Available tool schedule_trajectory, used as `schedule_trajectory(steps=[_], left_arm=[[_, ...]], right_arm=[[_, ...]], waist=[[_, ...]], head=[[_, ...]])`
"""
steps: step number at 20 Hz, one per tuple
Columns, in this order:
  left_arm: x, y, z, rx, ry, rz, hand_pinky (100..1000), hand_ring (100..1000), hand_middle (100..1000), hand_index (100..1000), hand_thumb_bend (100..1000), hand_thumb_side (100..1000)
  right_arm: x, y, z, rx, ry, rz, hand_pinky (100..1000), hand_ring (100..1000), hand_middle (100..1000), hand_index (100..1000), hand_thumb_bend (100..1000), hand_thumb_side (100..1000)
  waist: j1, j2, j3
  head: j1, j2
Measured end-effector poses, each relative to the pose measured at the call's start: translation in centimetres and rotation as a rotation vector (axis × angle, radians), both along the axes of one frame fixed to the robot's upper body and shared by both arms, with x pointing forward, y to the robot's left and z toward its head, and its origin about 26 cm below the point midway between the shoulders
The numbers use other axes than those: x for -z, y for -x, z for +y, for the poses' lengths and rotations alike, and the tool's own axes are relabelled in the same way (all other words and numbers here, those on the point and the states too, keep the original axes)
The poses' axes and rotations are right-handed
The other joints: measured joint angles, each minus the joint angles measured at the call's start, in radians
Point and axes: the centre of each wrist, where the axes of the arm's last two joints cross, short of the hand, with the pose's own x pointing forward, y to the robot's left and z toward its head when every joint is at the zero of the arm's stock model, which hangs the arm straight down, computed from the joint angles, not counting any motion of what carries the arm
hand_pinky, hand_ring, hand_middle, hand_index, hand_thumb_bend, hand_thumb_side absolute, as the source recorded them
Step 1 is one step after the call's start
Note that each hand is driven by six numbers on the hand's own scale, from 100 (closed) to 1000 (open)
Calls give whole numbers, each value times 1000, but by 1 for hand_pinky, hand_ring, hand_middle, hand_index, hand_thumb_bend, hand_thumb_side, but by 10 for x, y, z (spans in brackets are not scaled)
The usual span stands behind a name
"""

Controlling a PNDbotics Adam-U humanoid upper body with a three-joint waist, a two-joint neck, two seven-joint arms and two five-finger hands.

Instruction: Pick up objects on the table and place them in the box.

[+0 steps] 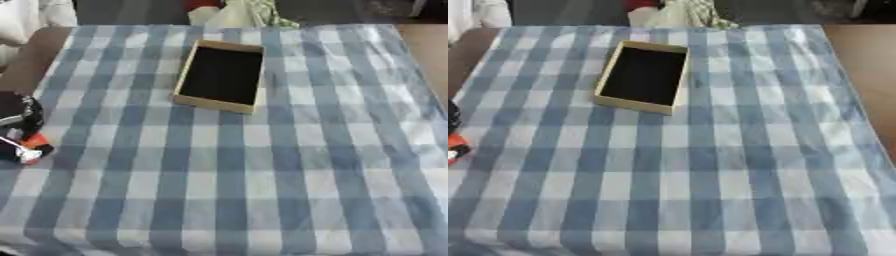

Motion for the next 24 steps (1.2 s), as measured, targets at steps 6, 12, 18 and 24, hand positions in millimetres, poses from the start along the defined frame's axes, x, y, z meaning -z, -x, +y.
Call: schedule_trajectory(steps=[6, 12, 18, 24], left_arm=[[-9, 6, 7, -52, -42, -15, 588, 779, 719, 907, 470, 520], [-6, 7, 13, -88, -47, -7, 586, 780, 749, 909, 514, 539], [2, 6, 25, -129, -88, 7, 570, 801, 757, 855, 479, 510], [11, 2, 28, -136, -80, -3, 429, 649, 577, 662, 438, 475]], right_arm=[[0, 0, 0, 0, 0, 1, 749, 754, 687, 769, 100, 626], [0, 0, 0, 0, 0, 3, 750, 755, 686, 769, 100, 625], [0, 0, 0, 0, 1, 4, 749, 755, 686, 769, 100, 625], [1, 1, 0, 0, 1, 8, 749, 756, 685, 769, 100, 625]], waist=[[0, -1, 4], [-1, -1, 4], [-4, -2, 4], [-4, -2, 2]], head=[[0, 0], [0, 0], [0, 0], [1, 0]])
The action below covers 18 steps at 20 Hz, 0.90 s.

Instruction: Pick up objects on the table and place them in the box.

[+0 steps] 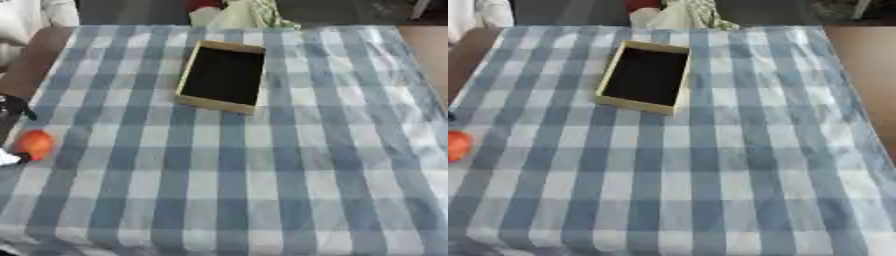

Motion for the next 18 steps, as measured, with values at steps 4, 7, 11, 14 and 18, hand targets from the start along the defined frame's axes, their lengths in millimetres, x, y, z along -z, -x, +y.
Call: schedule_trajectory(steps=[4, 7, 11, 14, 18], left_arm=[[6, -1, -1, 13, 11, 5, 409, 613, 488, 534, 370, 450], [8, -1, -2, 17, 17, 6, 395, 598, 466, 444, 314, 429], [10, -1, -3, 20, 30, 4, 375, 582, 449, 363, 286, 428], [9, -1, -6, 28, 34, 2, 368, 574, 436, 275, 288, 431], [7, -2, -8, 38, 32, 7, 365, 571, 427, 189, 270, 424]], right_arm=[[0, 0, 0, -1, 1, 1, 749, 755, 685, 770, 100, 624], [1, 0, 0, 0, 0, 2, 749, 755, 685, 770, 100, 623], [1, 1, 0, 1, 0, 4, 749, 755, 685, 770, 100, 623], [1, 1, 0, 1, 0, 4, 749, 756, 685, 770, 100, 623], [1, 1, 0, 1, 0, 4, 749, 756, 685, 771, 100, 624]], waist=[[0, 0, -2], [0, 0, -3], [0, 0, -2], [0, 0, -2], [0, 0, -2]], head=[[1, 0], [2, 0], [2, 0], [3, 0], [3, 0]])
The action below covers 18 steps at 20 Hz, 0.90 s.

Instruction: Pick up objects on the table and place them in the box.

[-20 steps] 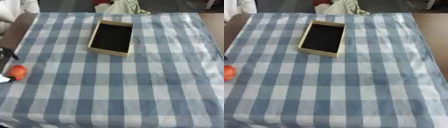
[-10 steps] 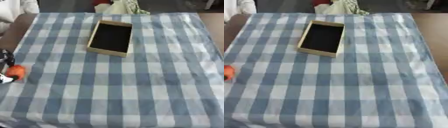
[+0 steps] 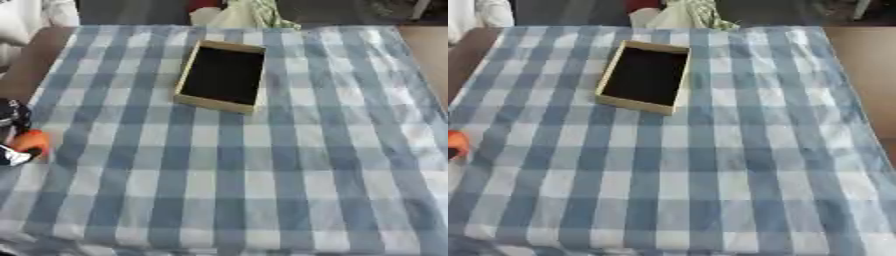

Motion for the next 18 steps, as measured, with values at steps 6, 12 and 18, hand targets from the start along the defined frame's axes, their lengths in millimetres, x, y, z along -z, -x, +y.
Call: schedule_trajectory(steps=[6, 12, 18], left_arm=[[-10, -2, -9, 41, 17, -7, 349, 554, 415, 170, 218, 383], [-34, -7, -25, 97, 80, -68, 326, 537, 407, 161, 150, 333], [-66, -14, -44, 167, 130, -126, 306, 525, 395, 150, 117, 306]], right_arm=[[0, 0, 0, 0, 0, 0, 749, 757, 685, 771, 100, 625], [0, 0, 0, 0, 0, 1, 750, 758, 686, 771, 100, 625], [0, 0, 0, 0, 0, 1, 750, 758, 686, 771, 100, 626]], waist=[[4, -3, 2], [4, -5, 2], [5, -9, 2]], head=[[0, 0], [-1, 0], [-2, 0]])
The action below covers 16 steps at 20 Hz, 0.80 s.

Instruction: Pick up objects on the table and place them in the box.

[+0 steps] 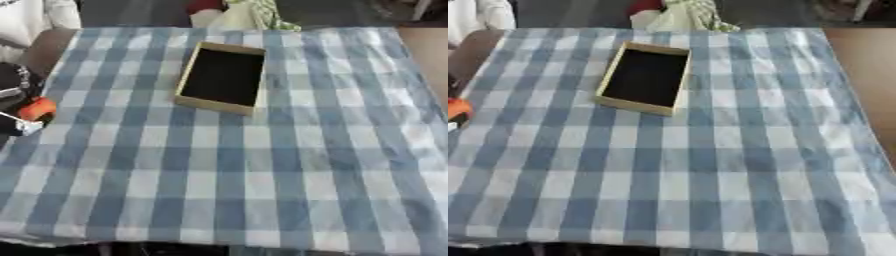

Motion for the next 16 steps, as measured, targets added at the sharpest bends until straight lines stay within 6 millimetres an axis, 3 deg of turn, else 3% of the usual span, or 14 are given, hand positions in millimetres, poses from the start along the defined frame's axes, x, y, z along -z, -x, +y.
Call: schedule_trajectory(steps=[5, 6, 7, 16], left_arm=[[-26, -11, -27, 84, 40, -44, 289, 512, 387, 148, 100, 277], [-32, -15, -35, 106, 50, -52, 285, 509, 385, 147, 100, 357], [-37, -18, -44, 131, 63, -59, 281, 506, 383, 147, 100, 267], [-73, -44, -129, 335, 161, -75, 266, 493, 376, 145, 100, 254]], right_arm=[[0, 0, 0, 0, 0, 1, 751, 759, 686, 771, 100, 626], [0, 0, 0, -1, 0, 1, 751, 759, 686, 771, 100, 626], [0, 0, 0, -1, 0, 1, 751, 759, 686, 771, 100, 626], [-2, -1, 1, -10, 5, -2, 750, 758, 685, 771, 100, 626]], waist=[[5, -1, -1], [5, -1, -1], [5, -1, -3], [5, 2, -19]], head=[[-1, 0], [0, 0], [3, 0], [39, 0]])
